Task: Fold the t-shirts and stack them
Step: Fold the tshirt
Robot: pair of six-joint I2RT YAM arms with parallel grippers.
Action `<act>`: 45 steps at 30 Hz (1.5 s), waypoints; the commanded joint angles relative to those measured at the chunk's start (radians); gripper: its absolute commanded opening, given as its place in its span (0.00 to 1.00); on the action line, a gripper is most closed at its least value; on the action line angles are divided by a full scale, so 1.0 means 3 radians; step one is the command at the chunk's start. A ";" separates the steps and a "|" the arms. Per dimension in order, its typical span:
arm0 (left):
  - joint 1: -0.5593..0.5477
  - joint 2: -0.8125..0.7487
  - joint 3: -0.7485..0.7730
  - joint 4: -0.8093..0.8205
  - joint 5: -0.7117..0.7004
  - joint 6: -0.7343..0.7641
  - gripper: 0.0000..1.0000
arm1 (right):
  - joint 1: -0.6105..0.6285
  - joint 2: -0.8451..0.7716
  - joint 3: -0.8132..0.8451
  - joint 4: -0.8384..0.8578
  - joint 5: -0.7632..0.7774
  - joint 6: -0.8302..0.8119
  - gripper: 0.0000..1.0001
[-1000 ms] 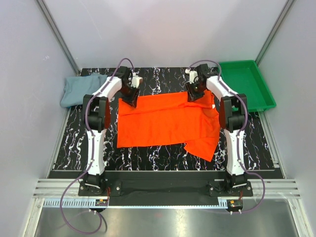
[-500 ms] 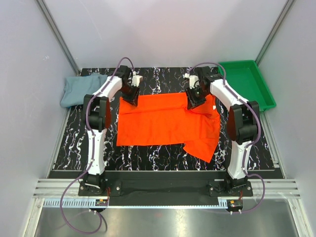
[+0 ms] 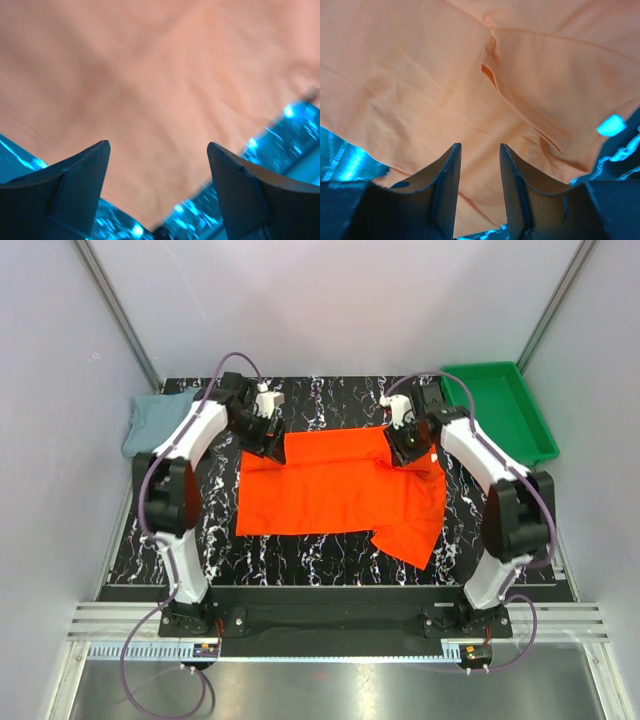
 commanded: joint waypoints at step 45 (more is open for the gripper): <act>-0.0405 -0.2490 -0.2840 0.0796 -0.1253 0.1658 0.79 | 0.0134 -0.2576 -0.2075 -0.0999 -0.1159 -0.2670 0.46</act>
